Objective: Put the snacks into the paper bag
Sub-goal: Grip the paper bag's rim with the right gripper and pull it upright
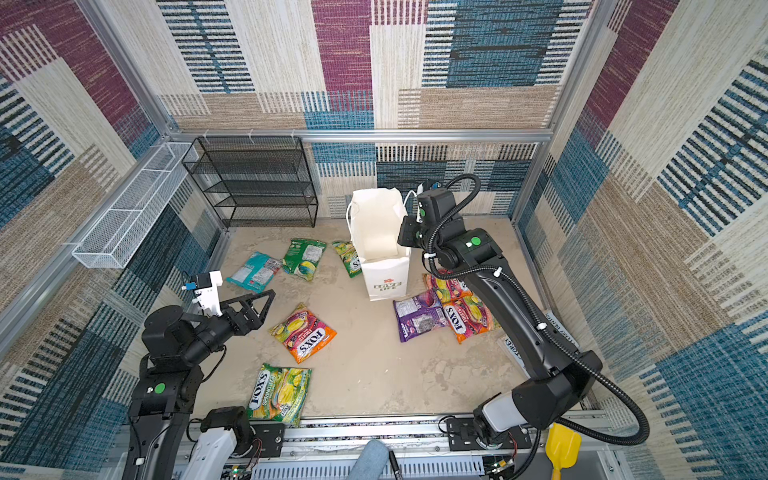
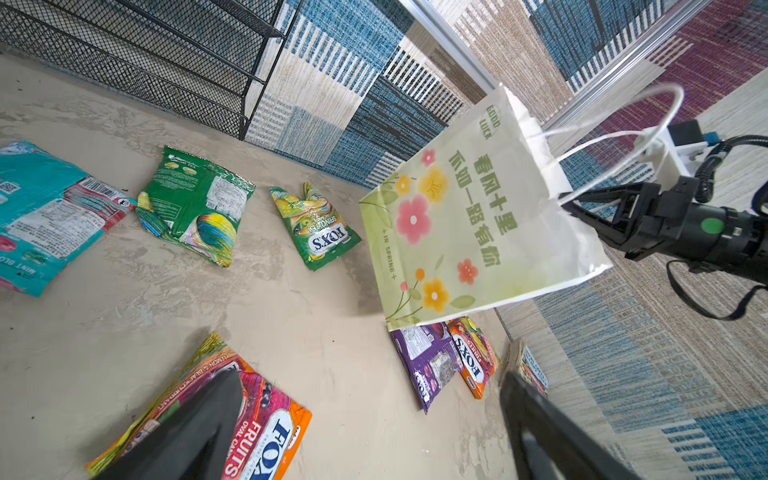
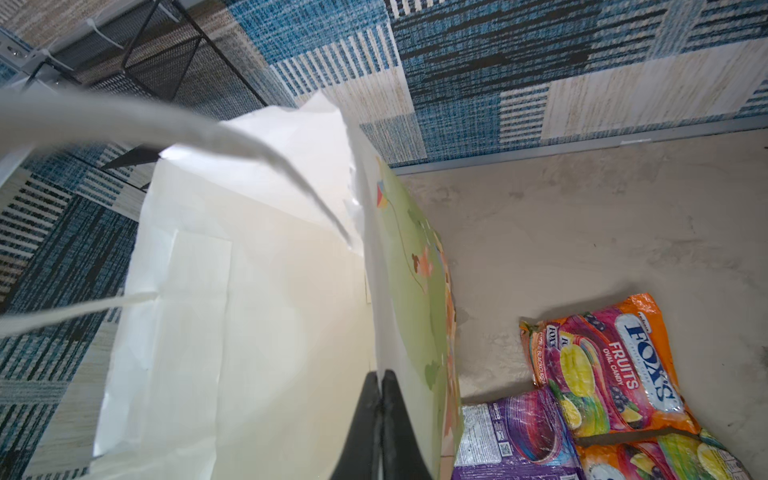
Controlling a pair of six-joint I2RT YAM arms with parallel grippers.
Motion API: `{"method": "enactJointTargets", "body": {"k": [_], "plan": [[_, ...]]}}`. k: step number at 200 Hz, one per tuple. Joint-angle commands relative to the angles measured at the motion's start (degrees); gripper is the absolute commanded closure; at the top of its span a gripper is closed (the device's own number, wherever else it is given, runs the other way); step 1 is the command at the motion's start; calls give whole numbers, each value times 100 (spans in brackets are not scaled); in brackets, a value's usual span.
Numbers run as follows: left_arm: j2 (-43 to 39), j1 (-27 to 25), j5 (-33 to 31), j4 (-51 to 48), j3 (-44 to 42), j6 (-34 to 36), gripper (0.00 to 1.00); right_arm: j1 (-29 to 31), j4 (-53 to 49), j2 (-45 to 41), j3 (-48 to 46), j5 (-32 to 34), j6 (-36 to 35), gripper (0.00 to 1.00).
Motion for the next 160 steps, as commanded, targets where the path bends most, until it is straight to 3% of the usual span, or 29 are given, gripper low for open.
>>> {"method": "enactJointTargets", "body": {"k": [1, 37, 113, 160], "plan": [[12, -1, 212, 325, 24, -39, 0, 5, -48, -5, 60, -597, -189, 100], [-62, -1, 229, 336, -14, -84, 0, 4, -756, 287, 577, -872, -594, 100], [-423, 21, 74, 336, -54, -89, 0, 13, 128, -413, -903, -1653, -720, 100], [-119, 78, -232, 111, 30, 5, 1, 10, 674, -525, -1655, -1980, -462, 100]]}}
